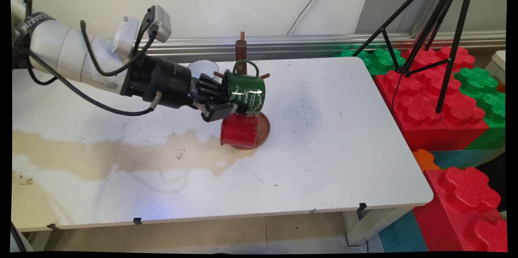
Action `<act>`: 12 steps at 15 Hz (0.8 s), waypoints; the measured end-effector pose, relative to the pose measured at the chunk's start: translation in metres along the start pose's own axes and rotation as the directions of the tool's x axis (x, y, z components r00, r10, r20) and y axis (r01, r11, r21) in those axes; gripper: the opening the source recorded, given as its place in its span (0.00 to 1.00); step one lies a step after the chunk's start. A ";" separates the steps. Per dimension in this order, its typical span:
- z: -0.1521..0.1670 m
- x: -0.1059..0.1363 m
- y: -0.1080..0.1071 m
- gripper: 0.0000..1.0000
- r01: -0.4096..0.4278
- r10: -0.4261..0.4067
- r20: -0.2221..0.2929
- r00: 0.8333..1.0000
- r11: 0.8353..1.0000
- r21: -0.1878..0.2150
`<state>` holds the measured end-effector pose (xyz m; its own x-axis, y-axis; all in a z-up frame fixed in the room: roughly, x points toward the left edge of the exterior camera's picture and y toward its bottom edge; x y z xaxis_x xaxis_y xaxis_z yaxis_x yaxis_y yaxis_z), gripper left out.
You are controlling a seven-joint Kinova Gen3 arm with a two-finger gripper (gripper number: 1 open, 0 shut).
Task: Place the picked object on the table
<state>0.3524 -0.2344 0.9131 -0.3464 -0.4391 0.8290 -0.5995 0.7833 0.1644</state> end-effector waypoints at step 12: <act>-0.018 0.002 0.011 0.00 -0.011 0.011 -0.002 1.000 0.999 -0.051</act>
<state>0.3585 -0.2187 0.9258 -0.3516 -0.4296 0.8318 -0.5577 0.8098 0.1824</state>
